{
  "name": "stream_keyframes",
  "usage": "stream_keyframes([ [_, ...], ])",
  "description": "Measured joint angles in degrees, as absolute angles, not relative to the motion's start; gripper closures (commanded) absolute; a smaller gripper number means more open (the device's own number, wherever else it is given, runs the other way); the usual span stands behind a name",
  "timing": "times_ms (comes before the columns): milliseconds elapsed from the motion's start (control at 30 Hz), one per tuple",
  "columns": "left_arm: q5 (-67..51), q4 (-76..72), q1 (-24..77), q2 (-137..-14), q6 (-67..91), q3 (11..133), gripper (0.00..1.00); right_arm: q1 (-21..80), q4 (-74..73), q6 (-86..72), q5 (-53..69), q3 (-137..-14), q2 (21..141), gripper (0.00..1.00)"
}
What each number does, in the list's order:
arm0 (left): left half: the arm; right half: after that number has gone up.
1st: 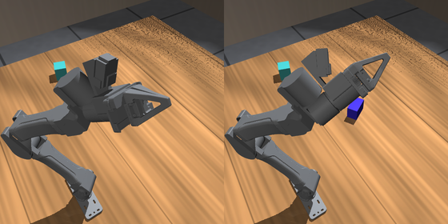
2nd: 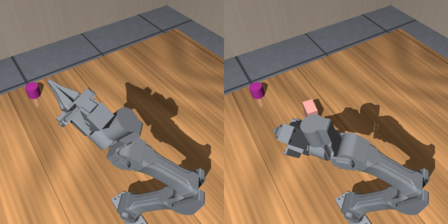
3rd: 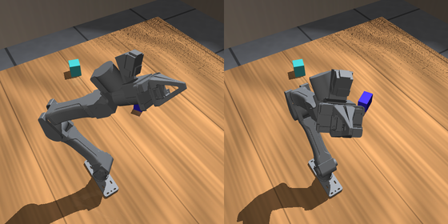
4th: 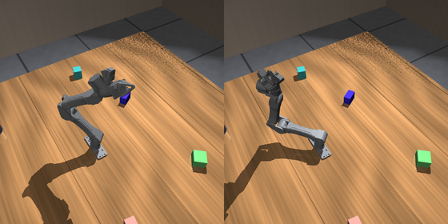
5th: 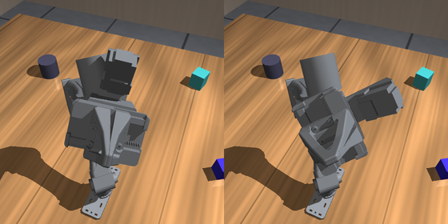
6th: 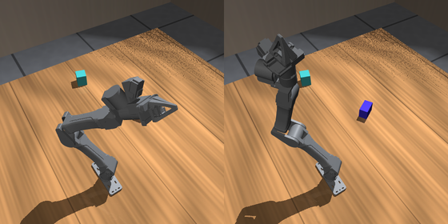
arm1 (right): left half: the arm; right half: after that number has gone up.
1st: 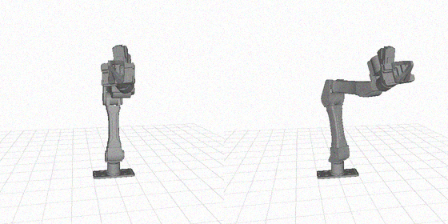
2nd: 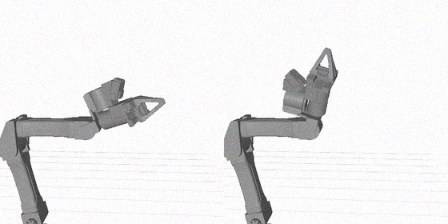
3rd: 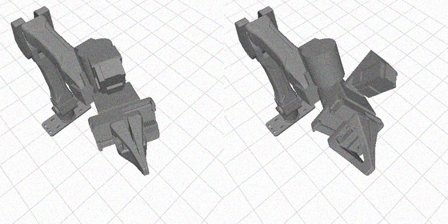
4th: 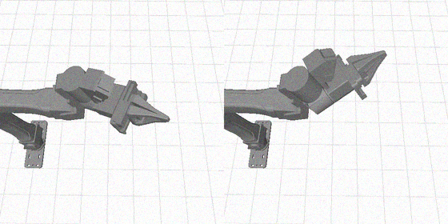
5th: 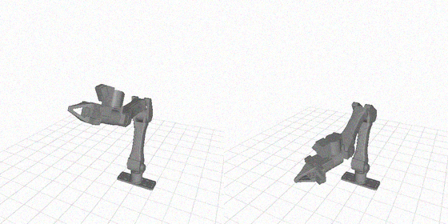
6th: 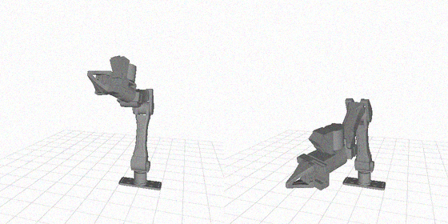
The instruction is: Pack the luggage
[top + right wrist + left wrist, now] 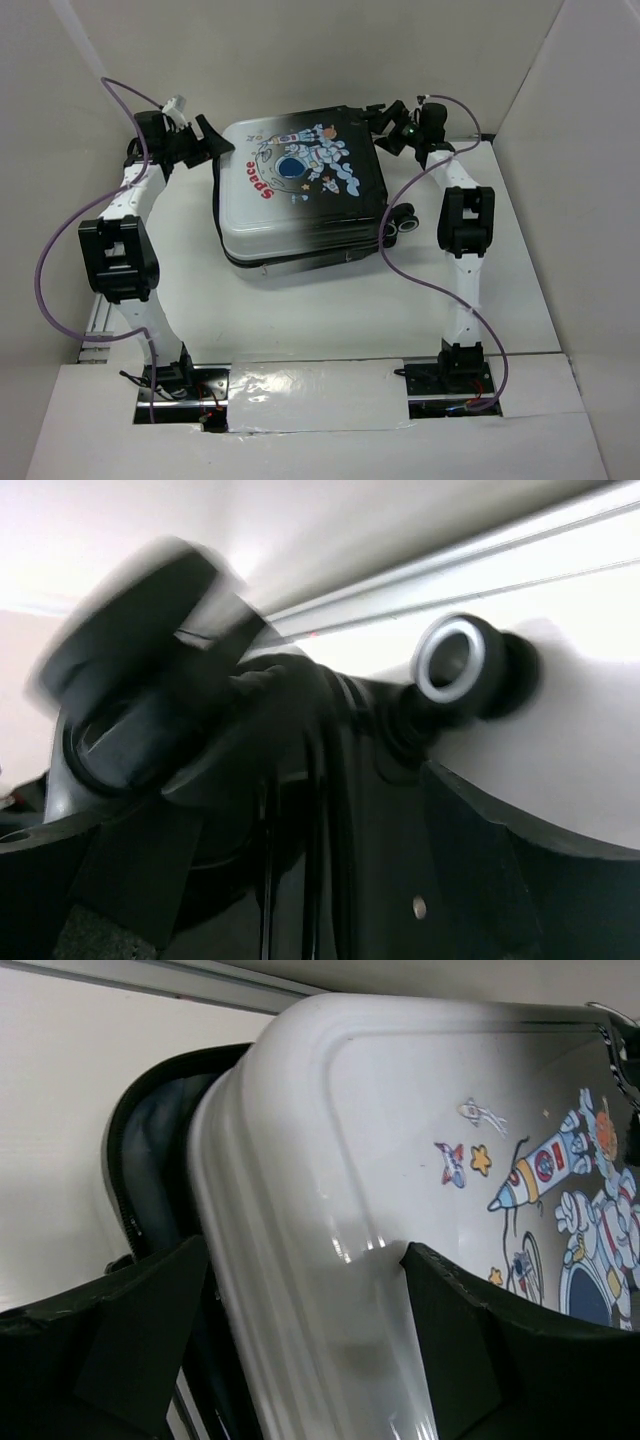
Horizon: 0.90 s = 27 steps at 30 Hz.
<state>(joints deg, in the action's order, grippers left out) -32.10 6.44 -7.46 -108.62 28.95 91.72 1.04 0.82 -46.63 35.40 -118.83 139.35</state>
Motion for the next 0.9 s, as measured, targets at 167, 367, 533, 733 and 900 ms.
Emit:
stream_keyframes([
  [167,-36.8,3.9,-7.4,-109.3,29.8,91.7,0.07,2.3,8.5,-50.5,37.8,-120.3,142.1,0.10],
  [367,-38.4,2.3,-7.9,-109.4,30.2,91.7,0.07,2.6,10.4,-51.6,38.3,-121.8,142.8,0.10],
  [533,-38.8,1.8,-8.0,-109.4,30.5,91.7,0.07,3.2,13.5,-53.0,39.4,-124.2,142.9,0.11],
  [733,-38.7,1.7,-8.3,-108.8,31.0,91.7,0.07,4.2,13.1,-51.6,37.3,-126.9,142.9,0.11],
  [900,-38.0,1.7,-8.4,-108.0,31.7,91.7,0.07,4.4,12.7,-51.4,37.3,-127.1,142.9,0.11],
])
